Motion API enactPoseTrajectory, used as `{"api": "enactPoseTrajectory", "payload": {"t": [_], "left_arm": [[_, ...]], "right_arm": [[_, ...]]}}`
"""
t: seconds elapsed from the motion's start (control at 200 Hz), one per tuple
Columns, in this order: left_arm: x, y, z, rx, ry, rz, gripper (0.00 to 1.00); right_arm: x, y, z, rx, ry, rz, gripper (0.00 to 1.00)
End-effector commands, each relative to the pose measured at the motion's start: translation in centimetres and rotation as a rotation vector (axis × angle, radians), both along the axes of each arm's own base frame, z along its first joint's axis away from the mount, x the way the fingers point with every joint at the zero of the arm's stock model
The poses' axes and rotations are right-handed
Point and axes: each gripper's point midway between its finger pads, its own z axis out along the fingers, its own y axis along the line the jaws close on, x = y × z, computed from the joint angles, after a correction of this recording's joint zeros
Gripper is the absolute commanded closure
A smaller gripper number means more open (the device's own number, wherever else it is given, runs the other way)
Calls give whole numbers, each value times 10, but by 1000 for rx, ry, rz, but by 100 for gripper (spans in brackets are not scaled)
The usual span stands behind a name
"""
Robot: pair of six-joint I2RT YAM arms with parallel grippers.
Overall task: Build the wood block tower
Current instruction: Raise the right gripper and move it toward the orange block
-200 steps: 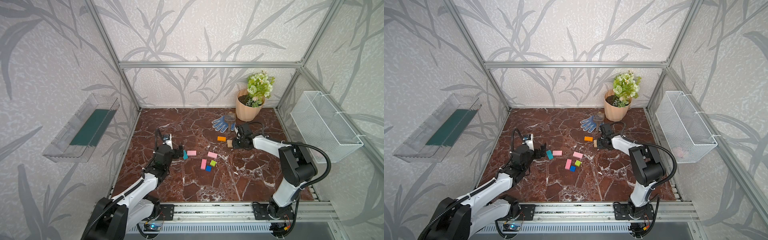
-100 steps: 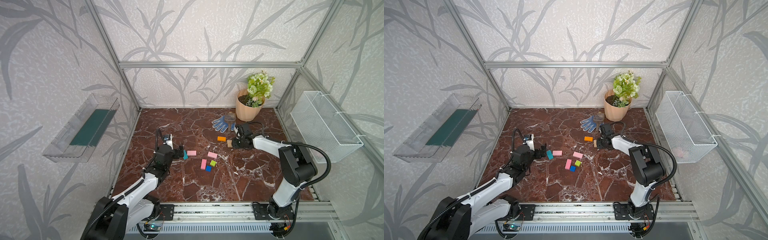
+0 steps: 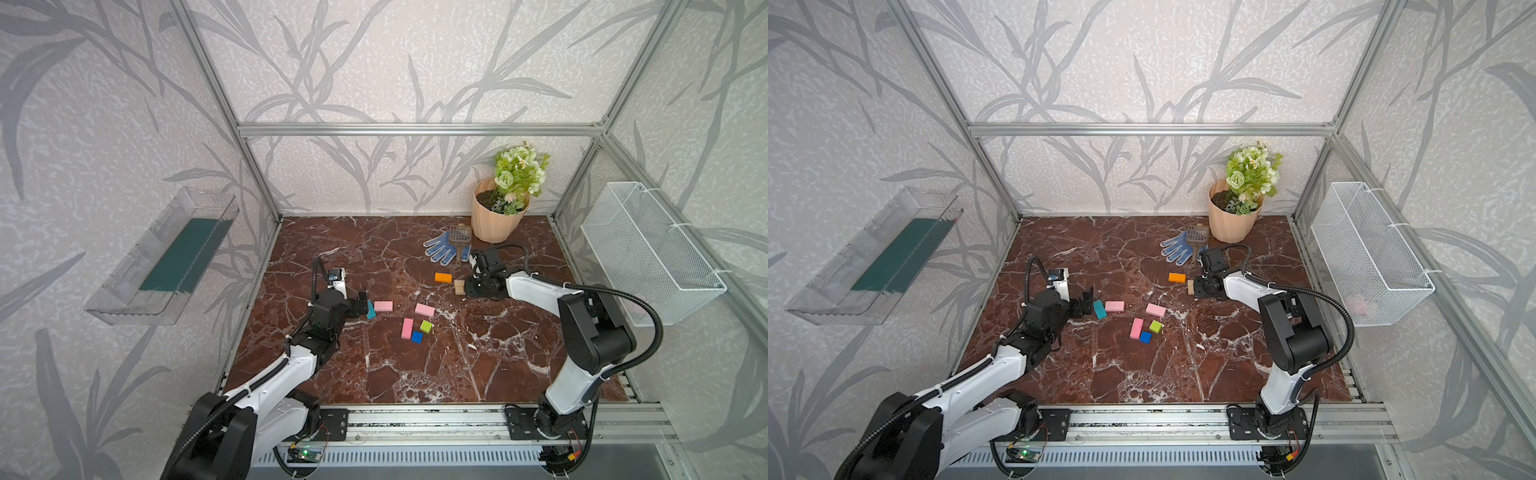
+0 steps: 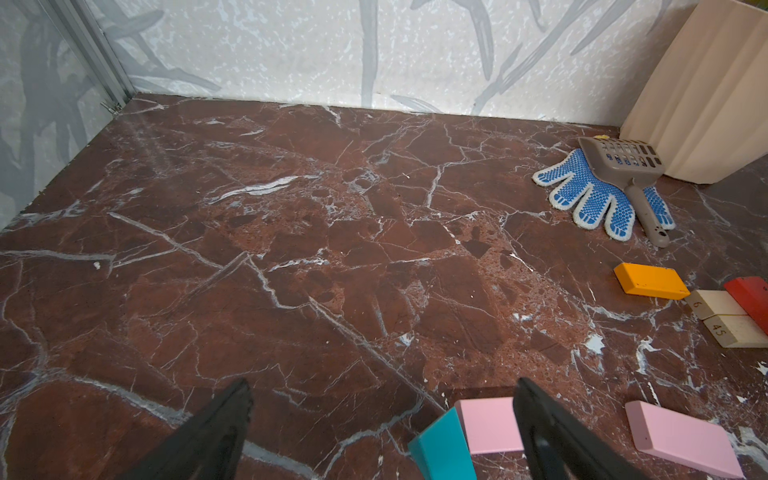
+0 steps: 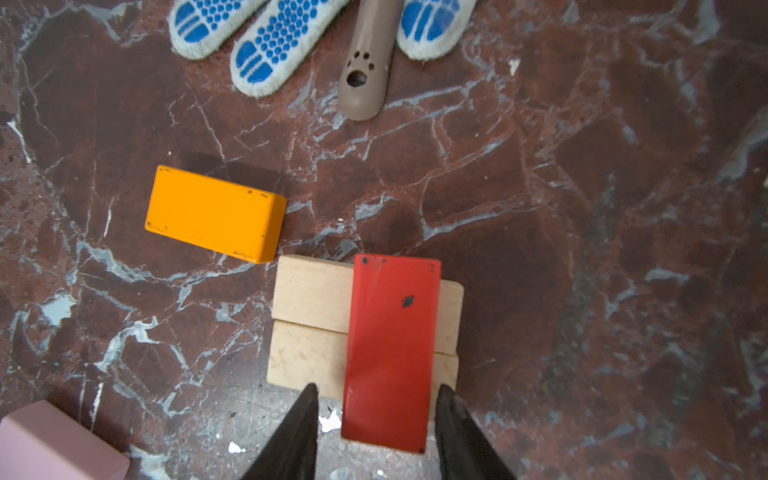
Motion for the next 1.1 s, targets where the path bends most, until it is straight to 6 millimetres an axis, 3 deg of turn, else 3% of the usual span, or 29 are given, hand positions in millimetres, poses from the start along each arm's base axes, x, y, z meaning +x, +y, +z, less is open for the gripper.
{"api": "enactPoseTrajectory", "payload": {"t": [0.0,0.35,0.505,0.675,0.78,0.895,1.095], "left_arm": [[6,-1,12,16,-24,7,1],[9,1,8,38,-1,30,1],[11,0,6,46,17,31,1],[10,1,6,47,16,36,1],[10,1,6,45,13,37,1],[10,1,6,46,14,34,1],[8,1,7,44,9,33,1]], "right_arm": [[2,-5,21,8,-68,-17,53],[-4,-10,41,43,-185,-34,50],[-18,-29,62,22,-206,-126,48],[-33,-5,127,212,-407,-23,37],[-42,4,149,267,-462,12,35],[-48,24,151,288,-461,91,35],[-54,76,131,294,-386,277,36]]}}
